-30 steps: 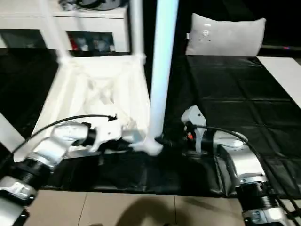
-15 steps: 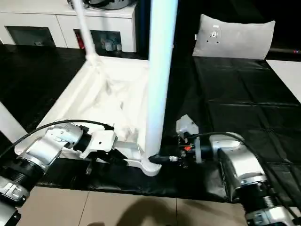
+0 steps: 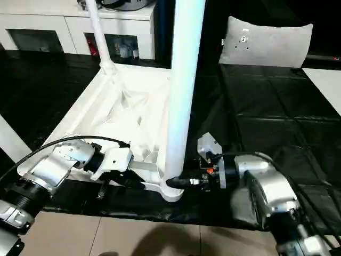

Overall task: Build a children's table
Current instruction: Rotate leg to tighten

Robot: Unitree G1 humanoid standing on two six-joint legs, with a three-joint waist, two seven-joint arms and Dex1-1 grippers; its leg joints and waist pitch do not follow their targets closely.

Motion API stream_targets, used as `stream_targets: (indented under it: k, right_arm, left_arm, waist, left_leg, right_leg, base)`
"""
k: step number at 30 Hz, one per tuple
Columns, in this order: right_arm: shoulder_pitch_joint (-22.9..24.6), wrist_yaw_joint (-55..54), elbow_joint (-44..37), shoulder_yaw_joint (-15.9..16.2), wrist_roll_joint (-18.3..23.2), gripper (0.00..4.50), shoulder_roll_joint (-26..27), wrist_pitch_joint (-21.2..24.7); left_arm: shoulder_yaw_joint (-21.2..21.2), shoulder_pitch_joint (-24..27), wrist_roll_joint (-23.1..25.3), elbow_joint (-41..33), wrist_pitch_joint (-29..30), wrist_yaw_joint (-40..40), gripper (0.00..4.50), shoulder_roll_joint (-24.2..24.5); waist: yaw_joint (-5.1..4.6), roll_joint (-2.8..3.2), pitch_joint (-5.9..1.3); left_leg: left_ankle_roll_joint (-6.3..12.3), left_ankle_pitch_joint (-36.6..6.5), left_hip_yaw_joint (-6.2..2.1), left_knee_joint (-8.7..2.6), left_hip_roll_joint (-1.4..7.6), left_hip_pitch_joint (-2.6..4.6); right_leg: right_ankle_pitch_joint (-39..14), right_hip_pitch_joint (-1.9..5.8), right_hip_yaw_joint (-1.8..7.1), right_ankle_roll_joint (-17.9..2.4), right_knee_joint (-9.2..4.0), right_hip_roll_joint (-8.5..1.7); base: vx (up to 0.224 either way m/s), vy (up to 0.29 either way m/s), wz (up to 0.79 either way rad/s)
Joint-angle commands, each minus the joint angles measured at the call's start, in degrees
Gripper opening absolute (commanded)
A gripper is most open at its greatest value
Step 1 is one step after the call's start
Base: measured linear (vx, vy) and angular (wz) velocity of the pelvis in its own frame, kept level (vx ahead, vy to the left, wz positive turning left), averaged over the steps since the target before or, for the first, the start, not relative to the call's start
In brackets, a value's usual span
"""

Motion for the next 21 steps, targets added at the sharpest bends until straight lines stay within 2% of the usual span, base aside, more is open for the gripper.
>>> stream_targets:
  k: [1, 2, 3, 4, 5, 6, 7, 8, 9, 10, 11, 12, 13, 14, 15, 16, 17, 18, 19, 20, 21]
  right_arm:
    - [-2.1, -13.0, 3.0, -1.2, -3.5, 1.97, 3.8, 1.4]
    - [-2.1, -13.0, 3.0, -1.2, -3.5, 1.97, 3.8, 1.4]
    - [-3.5, -20.1, 4.9, -2.2, -5.6, 1.96, 6.4, 2.7]
    - [-3.5, -20.1, 4.9, -2.2, -5.6, 1.96, 6.4, 2.7]
    - [-4.8, -26.2, 6.6, -3.3, -6.9, 1.96, 8.8, 4.8]
    - [-6.3, -33.0, 8.6, -4.0, -8.8, 1.96, 11.4, 5.8]
    - [-7.2, -37.0, 9.8, -4.3, -10.0, 1.96, 13.1, 6.3]
    - [-7.8, -40.0, 10.6, -4.4, -11.1, 1.96, 14.3, 5.9]
    - [-8.3, -42.2, 11.6, -4.6, -11.6, 1.96, 15.4, 5.1]
    - [-8.7, -43.6, 12.2, -4.7, -11.8, 1.96, 16.1, 4.4]
    - [-8.9, -44.9, 12.7, -5.0, -12.0, 1.96, 16.7, 3.7]
    - [-9.2, -45.3, 13.3, -5.5, -11.3, 2.28, 17.5, 2.6]
    - [-9.3, -45.3, 13.5, -5.8, -10.8, 2.61, 17.8, 1.7]
    - [-9.3, -45.3, 13.5, -5.8, -10.8, 2.61, 17.8, 1.7]
    - [-9.1, -44.5, 13.3, -6.0, -10.3, 2.64, 17.7, 0.9]
    - [-9.1, -44.5, 13.3, -6.0, -10.3, 2.64, 17.7, 0.9]
    - [-8.9, -43.6, 13.0, -6.3, -10.0, 2.93, 17.6, 0.5]
    - [-8.9, -43.6, 13.0, -6.3, -10.0, 3.02, 17.6, 0.5]
    - [-8.2, -42.3, 12.0, -6.5, -9.7, 3.06, 17.3, -0.4]
    - [-7.4, -40.4, 10.8, -6.5, -9.4, 3.06, 16.5, -0.9]
    - [-6.8, -39.0, 10.2, -6.3, -9.2, 3.23, 15.8, -1.2]
  left_arm:
    - [-2.0, 0.8, -0.9, -2.3, 2.2, 2.2, 0.00, -4.2]
    - [-2.0, 0.8, -0.9, -2.3, 2.2, 2.2, 0.00, -4.2]
    - [-1.4, 0.8, -0.8, -2.8, 4.4, 4.9, 0.00, -5.6]
    - [-1.4, 0.8, -0.8, -2.8, 4.4, 4.9, 0.00, -5.6]
    - [-0.8, 0.7, -0.7, -3.0, 6.0, 7.6, 0.00, -7.2]
    - [-0.2, 0.4, -0.3, -2.5, 7.6, 11.4, 0.00, -9.7]
    - [0.2, 0.1, -0.1, -2.1, 8.5, 14.0, 0.00, -11.4]
    - [0.3, -0.2, 0.4, -1.7, 9.1, 16.3, 0.00, -12.7]
    - [0.4, -0.6, 1.2, -1.1, 9.4, 18.6, 0.00, -13.8]
    - [0.4, -0.9, 1.8, -0.8, 9.6, 20.1, 0.00, -14.6]
    - [0.3, -1.1, 2.4, -0.7, 9.9, 21.4, 0.00, -15.2]
    - [0.5, -1.6, 2.7, -0.3, 9.9, 22.7, 0.00, -16.2]
    - [0.6, -1.9, 2.7, -0.1, 9.9, 23.2, 0.00, -16.7]
    - [0.6, -1.9, 2.7, -0.1, 9.9, 23.2, 0.00, -16.7]
    - [0.6, -2.1, 2.8, 0.0, 9.6, 23.0, 0.00, -16.7]
    - [0.6, -2.1, 2.8, 0.0, 9.6, 23.0, 0.00, -16.7]
    - [0.5, -2.2, 3.2, 0.1, 9.4, 22.9, 0.00, -16.5]
    - [0.5, -2.2, 3.2, 0.1, 9.4, 22.9, 0.00, -16.5]
    - [0.5, -2.0, 3.7, -0.1, 9.5, 22.8, 0.00, -15.8]
    - [0.6, -1.6, 4.0, -0.4, 9.4, 22.3, 0.00, -14.8]
    - [0.5, -1.3, 4.1, -0.5, 9.2, 22.0, 0.00, -14.2]
  waist:
    - [-0.35, -0.63, -2.94]
    - [-0.96, -0.78, -2.71]
    - [-1.80, -0.83, -2.46]
    - [-2.10, -0.83, -2.47]
    - [-2.43, -0.85, -2.47]
    - [-3.46, -0.63, -2.44]
    - [-4.53, -0.67, -2.42]
    - [-4.95, -0.55, -2.39]
    - [-5.67, 0.20, -2.73]
    - [-5.95, 0.40, -2.81]
    - [-6.22, 0.48, -2.72]
    - [-6.41, 0.04, -2.55]
    - [-6.54, 0.21, -2.48]
    - [-6.58, 0.22, -2.46]
    - [-6.56, 0.40, -2.56]
    - [-6.07, 0.26, -2.81]
    - [-5.52, 0.16, -2.96]
    - [-5.47, -0.21, -2.71]
    - [-5.34, 0.05, -2.84]
    - [-5.22, -0.02, -2.78]
    - [-4.82, -0.05, -3.18]
  left_leg:
    - [1.81, -8.9, 1.06, -4.38, 0.12, -1.39]
    - [1.15, -10.6, 1.03, -4.35, -0.20, -1.34]
    - [0.77, -12.1, 0.90, -4.33, -0.39, -1.50]
    - [0.66, -12.8, 0.76, -4.23, -0.61, -1.51]
    - [0.67, -13.5, 0.65, -4.13, -0.73, -1.47]
    - [0.35, -14.2, 0.56, -3.98, -0.87, -1.44]
    - [0.15, -15.2, 0.37, -3.70, -1.07, -1.59]
    - [0.38, -16.0, 0.23, -3.64, -1.16, -1.70]
    - [1.34, -17.5, -0.15, -3.75, -0.82, -1.34]
    - [1.63, -17.7, -0.35, -3.92, -0.53, -1.34]
    - [1.96, -18.5, -0.50, -4.11, -0.29, -1.38]
    - [2.53, -20.3, -0.50, -4.24, -0.01, -0.86]
    - [2.86, -21.5, -0.54, -4.17, -0.09, -0.57]
    - [2.99, -21.8, -0.52, -4.18, -0.12, -0.59]
    - [2.98, -21.4, -0.64, -4.33, 0.03, -0.59]
    - [3.30, -19.8, -0.34, -4.19, 0.11, -0.37]
    - [3.35, -18.8, 0.02, -4.06, 0.08, 0.08]
    - [3.83, -16.0, -0.14, -4.70, 0.15, -1.42]
    - [3.88, -15.3, -0.16, -4.68, 0.13, -1.69]
    - [3.91, -15.5, -0.02, -4.63, 0.17, -1.47]
    - [4.28, -13.0, 0.24, -4.38, 0.20, -1.20]
  right_leg:
    - [-25.5, 4.03, 2.11, -6.6, -4.27, -2.61]
    - [-30.2, 3.86, 1.86, -4.4, -4.94, -2.50]
    - [-34.0, 3.79, 1.54, -2.5, -5.40, -2.40]
    - [-35.8, 3.79, 1.21, -1.5, -5.75, -2.41]
    - [-37.5, 3.77, 0.94, -0.5, -6.10, -2.41]
    - [-38.7, 3.55, 0.47, 0.2, -6.49, -2.30]
    - [-39.7, 3.54, -0.37, 1.2, -7.01, -2.19]
    - [-40.4, 3.67, -0.86, 1.8, -7.40, -2.12]
    - [-38.2, 3.96, -1.54, 1.7, -7.96, -2.47]
    - [-36.3, 4.04, -1.50, 0.9, -7.96, -2.62]
    - [-34.5, 4.04, -1.57, 0.0, -7.87, -2.47]
    - [-33.1, 3.89, -1.94, -1.0, -8.27, -2.52]
    - [-32.9, 3.87, -2.18, -1.6, -8.29, -2.63]
    - [-33.0, 3.89, -2.23, -1.7, -8.30, -2.71]
    - [-32.3, 4.07, -2.01, -2.2, -8.14, -2.90]
    - [-30.1, 3.85, -1.43, -3.6, -8.00, -3.12]
    - [-28.4, 3.43, -1.01, -4.8, -7.77, -3.19]
    - [-25.1, 4.32, -0.56, -6.2, -6.30, -2.81]
    - [-24.5, 4.52, -0.46, -6.2, -6.09, -2.85]
    - [-24.6, 4.23, -0.36, -6.2, -6.13, -2.91]
    - [-21.6, 4.18, 0.06, -7.5, -5.62, -3.10]
  base:
    - [0.000, 0.000, 0.00]
    - [0.000, 0.000, 0.00]
    - [-0.052, -0.004, -0.08]
    - [-0.053, 0.004, -0.10]
    - [-0.053, 0.004, -0.10]
    - [-0.052, 0.011, -0.12]
    - [-0.050, 0.021, -0.15]
    - [-0.050, 0.021, -0.15]
    - [0.000, 0.000, 0.00]
    - [0.000, 0.000, 0.00]
    - [0.000, 0.000, 0.00]
    - [0.000, 0.000, 0.00]
    - [0.000, 0.000, 0.00]
    - [0.000, 0.000, 0.00]
    - [0.000, 0.000, 0.00]
    - [0.000, 0.000, 0.00]
    - [0.000, 0.000, 0.00]
    - [0.000, 0.000, 0.00]
    - [0.000, 0.000, 0.00]
    - [0.000, 0.000, 0.00]
    - [0.000, 0.000, 0.00]
